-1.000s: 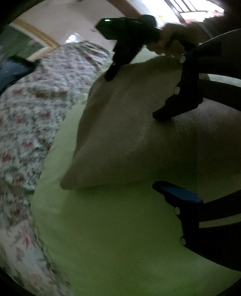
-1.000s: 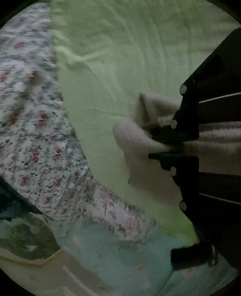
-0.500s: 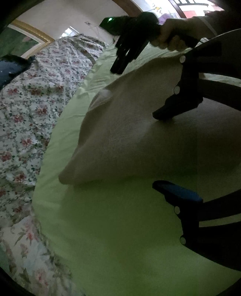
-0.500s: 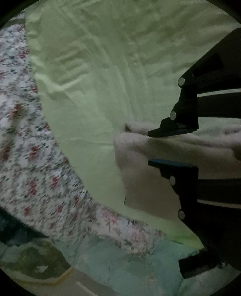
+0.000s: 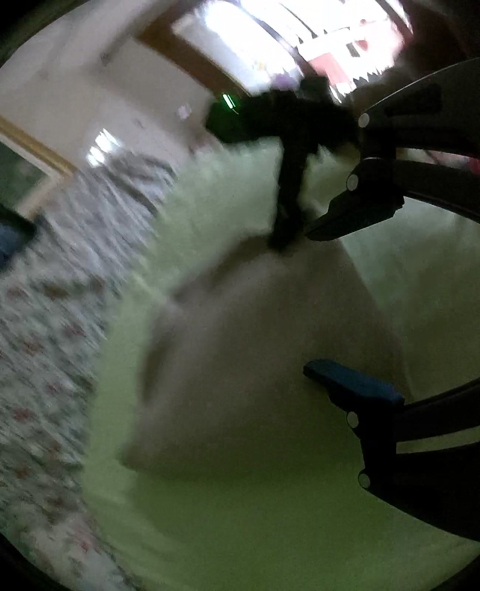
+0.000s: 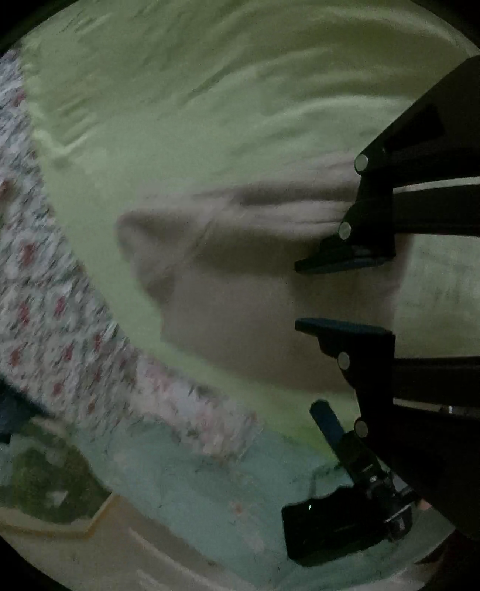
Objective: Fold small clothes
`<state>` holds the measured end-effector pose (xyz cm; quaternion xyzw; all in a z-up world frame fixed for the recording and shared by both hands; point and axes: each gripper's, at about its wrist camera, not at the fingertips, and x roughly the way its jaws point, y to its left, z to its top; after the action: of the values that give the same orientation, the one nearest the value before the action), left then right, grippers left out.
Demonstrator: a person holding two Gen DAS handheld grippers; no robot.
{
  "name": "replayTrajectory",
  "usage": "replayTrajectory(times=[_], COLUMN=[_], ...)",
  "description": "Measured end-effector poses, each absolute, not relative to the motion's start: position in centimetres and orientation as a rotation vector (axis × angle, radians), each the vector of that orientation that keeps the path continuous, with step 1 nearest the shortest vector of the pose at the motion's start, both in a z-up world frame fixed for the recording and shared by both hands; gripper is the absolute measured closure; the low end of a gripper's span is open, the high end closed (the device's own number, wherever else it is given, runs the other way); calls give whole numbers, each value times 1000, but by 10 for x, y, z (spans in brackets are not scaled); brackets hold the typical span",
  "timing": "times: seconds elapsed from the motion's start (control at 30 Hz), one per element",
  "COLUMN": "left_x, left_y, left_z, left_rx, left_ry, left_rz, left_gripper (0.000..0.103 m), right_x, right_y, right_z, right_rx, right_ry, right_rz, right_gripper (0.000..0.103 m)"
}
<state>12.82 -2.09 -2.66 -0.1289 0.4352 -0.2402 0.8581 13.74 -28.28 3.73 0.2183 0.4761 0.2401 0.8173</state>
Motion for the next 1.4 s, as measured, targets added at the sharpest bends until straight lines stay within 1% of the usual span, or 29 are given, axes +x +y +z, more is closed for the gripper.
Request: replayTrajectory(times=[0.03, 0.07, 0.1, 0.23, 0.33, 0.53, 0.57, 0.67, 0.73, 0.87, 0.97, 1.1, 1.27, 1.4], left_x=[131, 133, 133, 129, 121, 103, 97, 89, 86, 86, 85, 83, 76, 66], left_y=[-19, -15, -8, 5, 4, 1, 2, 4, 3, 1, -1, 1, 7, 15], left_z=[-39, -50, -56, -54, -52, -47, -45, -44, -50, -59, -58, -55, -51, -46], left_rx=[-267, -273, -301, -387, -371, -356, -356, -351, -343, -330, -312, -328, -341, -330], left_ry=[950, 972, 965, 957, 952, 942, 939, 942, 959, 976, 984, 994, 1006, 1005], left_rz=[-485, -470, -474, -475, -457, -433, -433, -444, -442, -438, -434, -427, -414, -376], left_gripper=[46, 56, 59, 59, 59, 58, 58, 53, 52, 52, 52, 51, 51, 48], right_x=[139, 142, 146, 153, 150, 145, 142, 123, 111, 106, 108, 106, 100, 94], right_y=[-287, -293, -300, -311, -302, -302, -301, -295, -287, -280, -292, -290, -298, -303], right_z=[30, 21, 13, 1, 6, 11, 15, 32, 39, 21, 17, 21, 24, 34], right_rx=[436, 421, 432, 503, 427, 403, 394, 343, 309, 192, 254, 209, 236, 240], right_ry=[1031, 1045, 1050, 1051, 1039, 1032, 1028, 984, 965, 1027, 1027, 1028, 1036, 1033], right_rz=[464, 426, 410, 407, 388, 378, 377, 395, 440, 389, 389, 371, 351, 333], right_gripper=[80, 87, 103, 103, 103, 103, 101, 100, 100, 100, 101, 101, 100, 100])
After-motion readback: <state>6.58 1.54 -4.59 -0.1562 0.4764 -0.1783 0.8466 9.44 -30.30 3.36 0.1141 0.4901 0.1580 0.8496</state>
